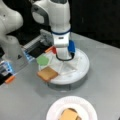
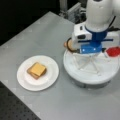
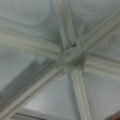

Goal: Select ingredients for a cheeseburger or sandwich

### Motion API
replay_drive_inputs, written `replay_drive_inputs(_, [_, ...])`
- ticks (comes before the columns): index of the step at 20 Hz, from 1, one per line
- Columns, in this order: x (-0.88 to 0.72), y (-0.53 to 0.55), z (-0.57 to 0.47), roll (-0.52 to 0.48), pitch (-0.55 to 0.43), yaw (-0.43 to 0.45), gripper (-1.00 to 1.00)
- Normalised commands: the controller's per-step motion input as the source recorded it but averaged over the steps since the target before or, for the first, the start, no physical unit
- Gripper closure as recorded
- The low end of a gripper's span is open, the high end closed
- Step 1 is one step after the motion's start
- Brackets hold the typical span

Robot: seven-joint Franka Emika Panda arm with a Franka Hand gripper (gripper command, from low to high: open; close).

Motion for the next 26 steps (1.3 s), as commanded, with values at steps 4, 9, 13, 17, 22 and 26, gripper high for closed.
replay_drive_inputs(4, [0.11, -0.08, 0.04, -0.009, 0.010, -0.247, -1.00])
replay_drive_inputs(9, [0.06, -0.04, 0.09, -0.064, -0.032, -0.398, -1.00])
replay_drive_inputs(13, [0.02, -0.06, 0.15, 0.045, 0.013, -0.436, -1.00])
replay_drive_inputs(17, [0.04, -0.12, 0.18, 0.186, 0.081, -0.335, -1.00])
replay_drive_inputs(22, [0.09, -0.14, 0.16, 0.191, 0.085, -0.311, -1.00])
replay_drive_inputs(26, [0.16, -0.10, 0.22, 0.175, 0.106, -0.369, -1.00])
